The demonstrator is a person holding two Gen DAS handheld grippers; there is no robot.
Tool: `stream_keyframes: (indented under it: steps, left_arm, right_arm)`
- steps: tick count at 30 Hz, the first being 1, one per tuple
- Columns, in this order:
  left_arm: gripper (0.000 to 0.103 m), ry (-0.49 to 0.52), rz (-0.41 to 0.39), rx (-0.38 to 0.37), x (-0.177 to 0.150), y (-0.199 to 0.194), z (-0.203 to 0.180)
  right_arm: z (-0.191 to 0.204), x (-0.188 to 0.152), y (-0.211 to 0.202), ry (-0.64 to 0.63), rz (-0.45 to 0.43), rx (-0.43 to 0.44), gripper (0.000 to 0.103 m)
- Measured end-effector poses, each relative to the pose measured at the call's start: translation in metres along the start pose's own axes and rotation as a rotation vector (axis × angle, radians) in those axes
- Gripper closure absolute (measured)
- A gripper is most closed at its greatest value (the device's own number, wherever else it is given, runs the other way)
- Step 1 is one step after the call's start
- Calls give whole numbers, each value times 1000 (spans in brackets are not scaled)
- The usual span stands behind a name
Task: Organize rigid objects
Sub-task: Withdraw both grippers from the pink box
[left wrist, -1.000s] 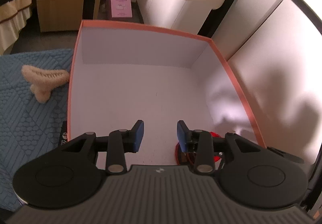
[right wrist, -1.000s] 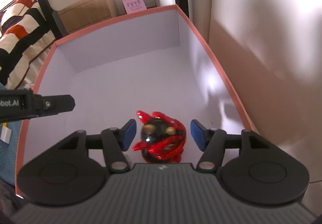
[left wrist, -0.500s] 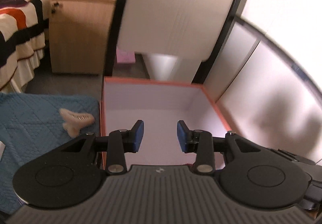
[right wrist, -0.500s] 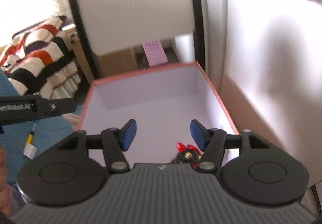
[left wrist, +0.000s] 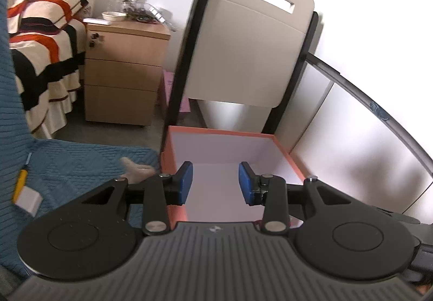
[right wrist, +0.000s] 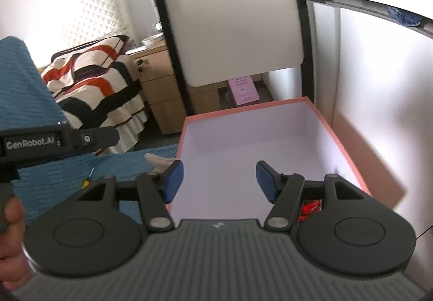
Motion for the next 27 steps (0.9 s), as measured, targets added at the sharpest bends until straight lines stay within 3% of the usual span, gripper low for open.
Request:
stream_keyframes:
  steps: [11,27]
  left_arm:
    - [60,-13,-13,86,-40,-44,42]
    - [60,-64,17,160,-86,-71,106]
  right_arm:
    - [36,-32,-8,-46,43,26,41]
    - [81,-92,2,-38,166,39,41]
Point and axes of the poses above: each gripper's, at about its wrist camera, not at the fingertips, and y roughly the way its jaws point, z to its left, x to its top, the point moved 2 cm from there along y, roughly the way its jaws point, and after that the axes turned 5 degrees about z, right-handed, at the moved point
